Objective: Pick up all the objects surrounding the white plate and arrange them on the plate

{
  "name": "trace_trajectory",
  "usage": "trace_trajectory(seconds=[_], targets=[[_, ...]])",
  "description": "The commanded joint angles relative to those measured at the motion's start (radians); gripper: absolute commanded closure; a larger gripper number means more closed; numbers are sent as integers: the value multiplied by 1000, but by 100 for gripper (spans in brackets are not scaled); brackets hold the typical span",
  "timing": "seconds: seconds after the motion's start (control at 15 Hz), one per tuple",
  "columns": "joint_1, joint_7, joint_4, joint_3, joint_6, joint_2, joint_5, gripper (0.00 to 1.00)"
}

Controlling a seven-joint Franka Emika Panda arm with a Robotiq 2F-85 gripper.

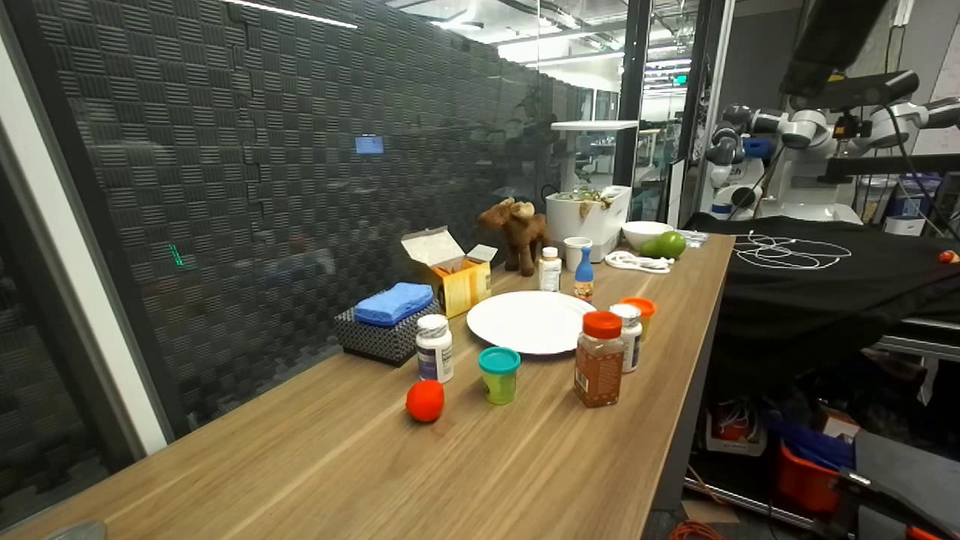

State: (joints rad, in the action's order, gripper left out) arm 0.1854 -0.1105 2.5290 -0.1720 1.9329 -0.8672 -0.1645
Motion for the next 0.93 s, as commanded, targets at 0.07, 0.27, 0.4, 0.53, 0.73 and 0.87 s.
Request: trace_trajectory(seconds=[0.07, 0.27, 0.4, 0.53, 0.73, 0.87], targets=[[-5, 3, -2, -3, -2, 0, -3, 0], [-5, 3, -2, -3, -2, 0, -3, 0], [-5, 3, -2, -3, -2, 0, -3, 0], [-8, -10, -14, -23, 34, 31, -3, 0], [-4, -2, -65, -24, 111, 147, -20, 0], [-19, -12, -119, -32, 145, 243, 1, 0]])
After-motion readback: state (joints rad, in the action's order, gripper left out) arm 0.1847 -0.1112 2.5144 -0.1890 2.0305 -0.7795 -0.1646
